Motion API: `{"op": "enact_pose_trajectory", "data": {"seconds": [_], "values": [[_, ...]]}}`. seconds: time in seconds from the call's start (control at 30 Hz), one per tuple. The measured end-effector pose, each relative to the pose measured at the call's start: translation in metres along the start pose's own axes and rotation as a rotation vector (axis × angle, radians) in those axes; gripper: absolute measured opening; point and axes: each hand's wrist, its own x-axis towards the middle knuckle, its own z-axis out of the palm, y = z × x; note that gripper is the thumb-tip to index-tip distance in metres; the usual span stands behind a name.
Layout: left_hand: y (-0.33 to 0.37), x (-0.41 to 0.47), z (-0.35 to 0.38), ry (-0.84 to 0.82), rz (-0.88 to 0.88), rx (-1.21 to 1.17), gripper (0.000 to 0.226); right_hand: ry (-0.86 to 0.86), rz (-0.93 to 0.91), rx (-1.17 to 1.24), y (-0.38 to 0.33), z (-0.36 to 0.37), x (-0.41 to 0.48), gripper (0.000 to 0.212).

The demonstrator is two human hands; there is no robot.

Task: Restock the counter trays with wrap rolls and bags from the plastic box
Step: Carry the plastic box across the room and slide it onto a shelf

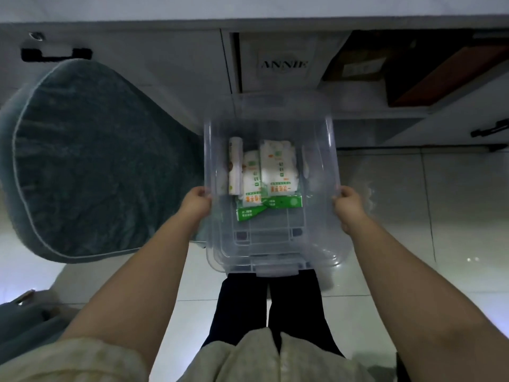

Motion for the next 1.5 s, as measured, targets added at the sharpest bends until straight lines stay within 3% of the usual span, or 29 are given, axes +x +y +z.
{"op": "enact_pose_trajectory", "data": {"seconds": [0.17, 0.3, 0.53, 0.73, 1.03, 1.23, 1.5], "values": [[0.045, -0.045, -0.002, -0.093, 0.136, -0.102, 0.019, 0.142, -0.040, 0.124, -0.001, -0.044, -0.031, 0.021], [0.092, -0.095, 0.024, -0.325, 0.202, -0.257, 0.016, 0.315, -0.002, 0.294, 0.015, -0.112, -0.077, 0.018], [0.183, -0.168, 0.115, -0.799, 0.307, -0.183, 0.050, 0.504, -0.081, 0.565, 0.037, -0.249, -0.163, 0.021], [0.250, -0.248, 0.229, -1.060, 0.398, -0.041, 0.060, 0.622, -0.191, 0.804, 0.082, -0.374, -0.203, 0.024], [0.318, -0.390, 0.460, -1.237, 0.508, 0.054, 0.060, 0.793, -0.252, 0.932, 0.165, -0.582, -0.200, 0.022], [0.370, -0.429, 0.563, -1.417, 0.470, 0.089, 0.063, 0.821, -0.270, 0.887, 0.164, -0.718, -0.175, 0.025], [0.471, -0.437, 0.704, -1.285, 0.535, 0.083, 0.052, 0.864, -0.257, 0.944, 0.145, -0.821, -0.061, 0.024]]}}
